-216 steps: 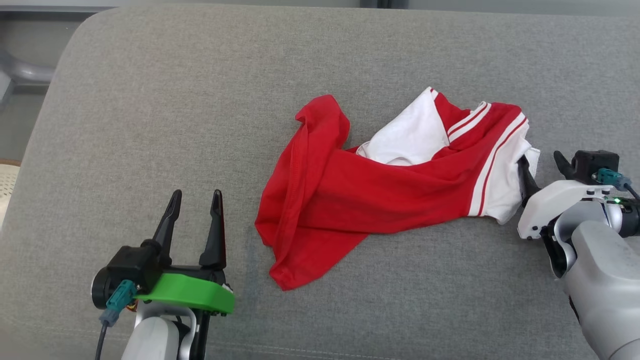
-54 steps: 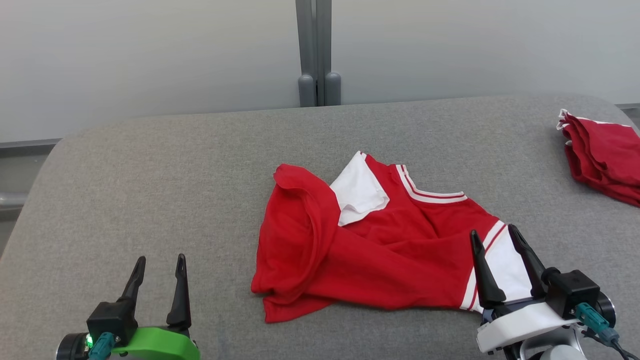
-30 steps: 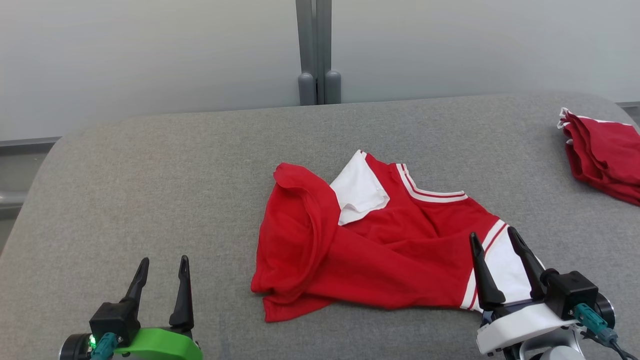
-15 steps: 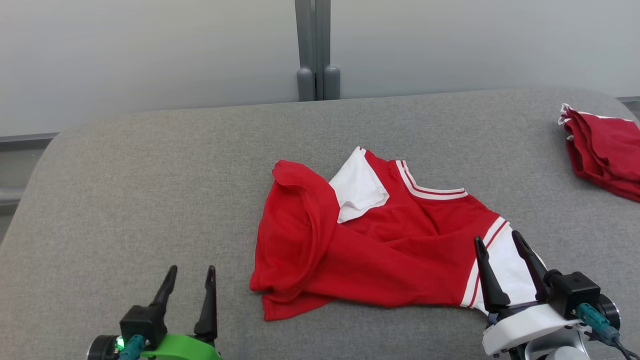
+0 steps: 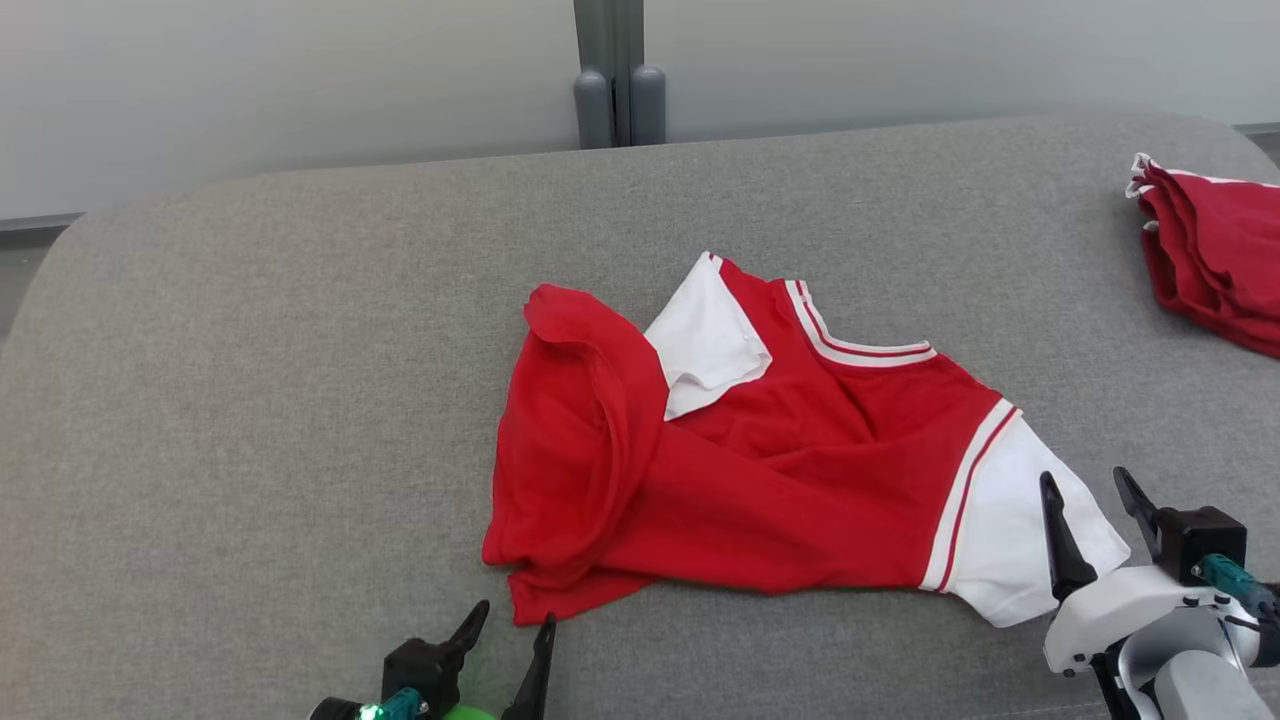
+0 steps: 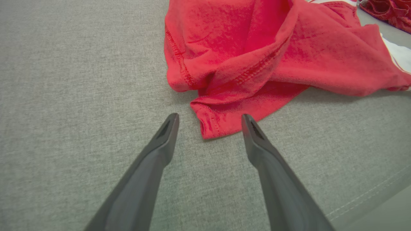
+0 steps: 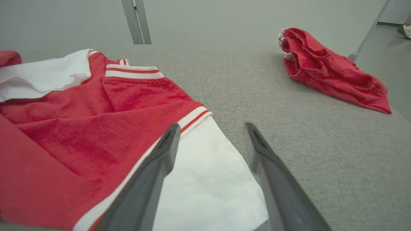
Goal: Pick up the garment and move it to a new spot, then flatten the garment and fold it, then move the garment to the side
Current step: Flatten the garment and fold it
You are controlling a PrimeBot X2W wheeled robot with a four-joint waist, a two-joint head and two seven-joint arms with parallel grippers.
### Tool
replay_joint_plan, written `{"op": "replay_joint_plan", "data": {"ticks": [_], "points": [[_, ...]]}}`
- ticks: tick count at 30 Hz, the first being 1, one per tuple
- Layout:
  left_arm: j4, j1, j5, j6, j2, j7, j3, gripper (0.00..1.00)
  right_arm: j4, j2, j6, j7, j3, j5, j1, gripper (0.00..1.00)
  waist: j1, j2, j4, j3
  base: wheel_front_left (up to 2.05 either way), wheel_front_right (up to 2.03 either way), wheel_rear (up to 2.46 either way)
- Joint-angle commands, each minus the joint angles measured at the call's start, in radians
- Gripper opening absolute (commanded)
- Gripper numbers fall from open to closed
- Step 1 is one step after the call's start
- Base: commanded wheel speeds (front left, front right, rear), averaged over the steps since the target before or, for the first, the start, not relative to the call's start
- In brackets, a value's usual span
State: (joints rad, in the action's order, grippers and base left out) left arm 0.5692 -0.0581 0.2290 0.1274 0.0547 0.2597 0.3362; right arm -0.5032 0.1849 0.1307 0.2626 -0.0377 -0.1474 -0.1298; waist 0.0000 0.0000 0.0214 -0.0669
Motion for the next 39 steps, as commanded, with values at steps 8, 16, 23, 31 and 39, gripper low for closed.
{"op": "replay_joint_plan", "data": {"ticks": [8,16,23,31,39], "points": [[0.085,-0.094,0.050,0.004,-0.002,0.005,0.043,1.00,-0.211,0.019,0.000,0.003,-0.063,0.036,-0.098,1.00,0.0000,0.0000,0.000,-0.070,0.00,0.00,0.00],[0.119,-0.114,0.079,0.004,-0.003,0.002,0.078,1.00,-0.328,-0.011,0.000,0.000,-0.096,0.045,-0.111,0.68,0.0000,0.0000,0.005,-0.091,0.00,0.00,0.00],[0.113,-0.127,0.127,0.004,-0.003,0.003,0.113,0.00,-0.307,-0.033,0.000,0.000,-0.056,-0.026,-0.126,0.00,0.0000,0.0000,-0.004,-0.079,0.00,0.00,0.00],[-0.073,-0.145,0.156,0.004,0.008,0.004,0.059,0.00,-0.080,-0.039,0.000,0.002,-0.007,-0.117,-0.131,0.00,0.0000,0.0000,-0.011,-0.054,0.00,0.00,0.00],[-0.254,-0.246,0.221,0.004,0.093,-0.033,0.054,0.00,0.033,-0.015,0.000,0.002,0.066,-0.220,-0.256,0.00,0.0000,0.0000,-0.011,-0.045,0.00,0.00,0.00]]}}
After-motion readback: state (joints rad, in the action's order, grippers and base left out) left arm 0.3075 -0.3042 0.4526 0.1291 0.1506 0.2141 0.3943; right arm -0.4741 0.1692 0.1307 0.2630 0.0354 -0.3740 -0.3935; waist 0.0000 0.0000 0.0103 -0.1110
